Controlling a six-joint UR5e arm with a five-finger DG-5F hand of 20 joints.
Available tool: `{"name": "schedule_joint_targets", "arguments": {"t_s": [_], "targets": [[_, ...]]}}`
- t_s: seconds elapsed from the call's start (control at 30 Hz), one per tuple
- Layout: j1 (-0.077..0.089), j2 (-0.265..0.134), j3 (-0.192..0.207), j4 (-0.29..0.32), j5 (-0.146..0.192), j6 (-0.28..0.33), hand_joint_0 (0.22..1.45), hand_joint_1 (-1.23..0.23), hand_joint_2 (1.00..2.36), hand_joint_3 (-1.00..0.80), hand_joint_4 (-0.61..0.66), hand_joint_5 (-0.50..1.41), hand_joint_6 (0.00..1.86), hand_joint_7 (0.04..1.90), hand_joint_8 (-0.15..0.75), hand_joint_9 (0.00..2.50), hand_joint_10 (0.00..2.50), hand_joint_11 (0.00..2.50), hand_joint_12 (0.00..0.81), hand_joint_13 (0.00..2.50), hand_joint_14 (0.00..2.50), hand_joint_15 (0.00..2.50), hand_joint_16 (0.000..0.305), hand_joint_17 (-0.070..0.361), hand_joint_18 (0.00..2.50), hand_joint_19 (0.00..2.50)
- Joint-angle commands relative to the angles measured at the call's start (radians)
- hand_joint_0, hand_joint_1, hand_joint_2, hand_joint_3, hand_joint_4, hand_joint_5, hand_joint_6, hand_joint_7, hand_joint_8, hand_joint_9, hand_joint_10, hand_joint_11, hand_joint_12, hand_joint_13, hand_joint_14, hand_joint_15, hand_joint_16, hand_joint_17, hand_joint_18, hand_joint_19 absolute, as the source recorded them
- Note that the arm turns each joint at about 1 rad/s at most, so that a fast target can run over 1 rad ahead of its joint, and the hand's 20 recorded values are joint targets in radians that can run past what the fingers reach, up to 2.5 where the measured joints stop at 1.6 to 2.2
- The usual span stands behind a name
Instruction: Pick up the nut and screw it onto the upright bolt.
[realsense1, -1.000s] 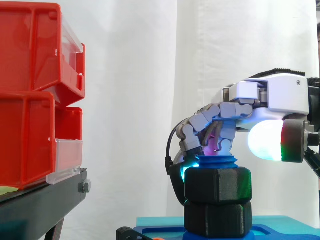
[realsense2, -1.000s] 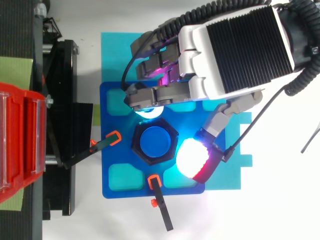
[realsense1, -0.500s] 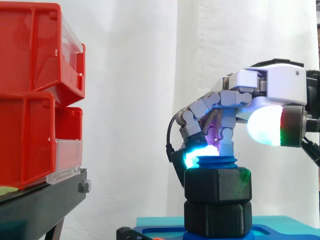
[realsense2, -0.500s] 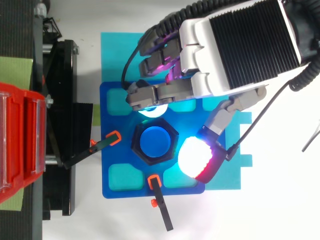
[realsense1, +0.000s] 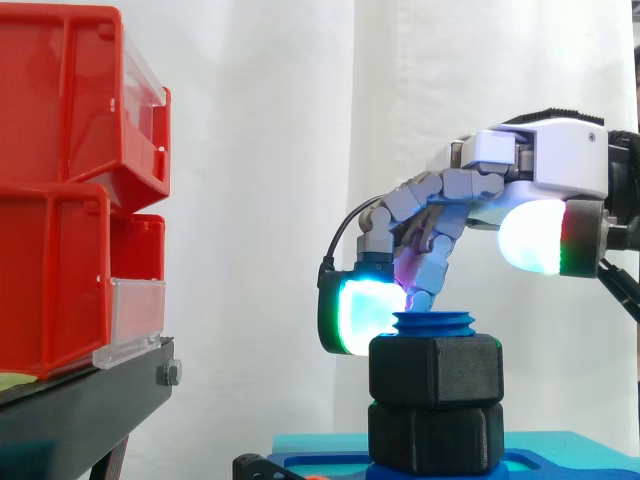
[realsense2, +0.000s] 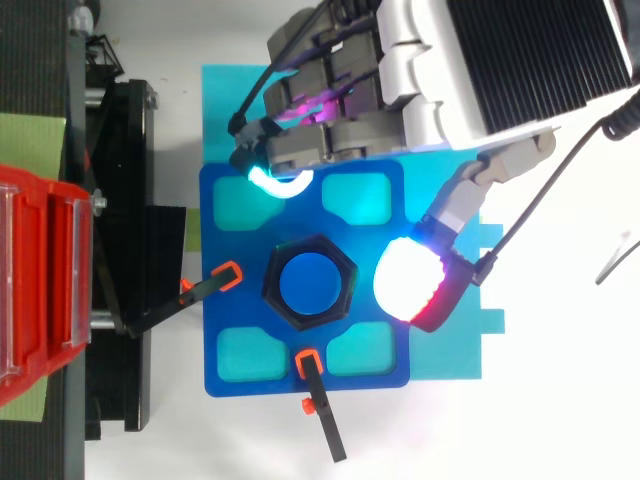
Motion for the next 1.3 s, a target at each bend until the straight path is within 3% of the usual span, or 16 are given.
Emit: {"name": "schedule_joint_targets", "arguments": {"t_s": [0.0,0.17,0.33,0.53,0.67,0.93,1.27], "targets": [[-0.004,0.000,0.000,-0.001,-0.003,-0.004,0.45,-0.21,1.00,-0.50,0.16,-0.06,0.50,0.78,0.191,1.06,0.00,0.00,0.176,0.87,0.00,0.00,0.029,0.064,0.65,0.22],[-0.007,0.000,0.000,0.045,-0.004,-0.004,0.45,-0.21,1.00,-0.50,0.15,-0.08,0.50,0.64,0.175,0.89,0.00,0.00,0.187,0.75,0.00,0.00,0.028,0.064,0.51,0.13],[0.005,-0.002,-0.004,0.088,-0.009,-0.004,0.45,-0.21,1.00,-0.50,0.16,-0.10,0.50,0.55,0.137,0.68,0.00,0.00,0.198,0.52,0.00,0.00,0.027,0.061,0.17,0.00],[0.022,0.000,-0.079,0.166,-0.001,-0.003,0.44,-0.20,1.00,-0.50,0.17,-0.10,0.50,0.54,0.144,0.52,0.00,0.00,0.221,0.41,0.00,0.00,0.028,0.064,0.01,0.00],[0.027,0.000,-0.089,0.191,0.000,-0.001,0.44,-0.19,1.00,-0.50,0.17,-0.11,0.50,0.56,0.143,0.47,0.00,0.00,0.227,0.38,0.00,0.00,0.029,0.065,0.00,0.00],[0.033,0.000,-0.089,0.174,0.000,-0.003,0.44,-0.18,1.00,-0.50,0.17,-0.07,0.50,0.68,0.156,0.46,0.00,0.00,0.239,0.38,0.00,0.00,0.029,0.066,0.00,0.00],[0.040,0.000,-0.089,0.099,0.003,-0.004,0.44,-0.18,1.00,-0.50,0.18,-0.05,0.50,0.82,0.170,0.46,0.00,0.00,0.249,0.40,0.00,0.00,0.030,0.068,0.00,0.00]]}}
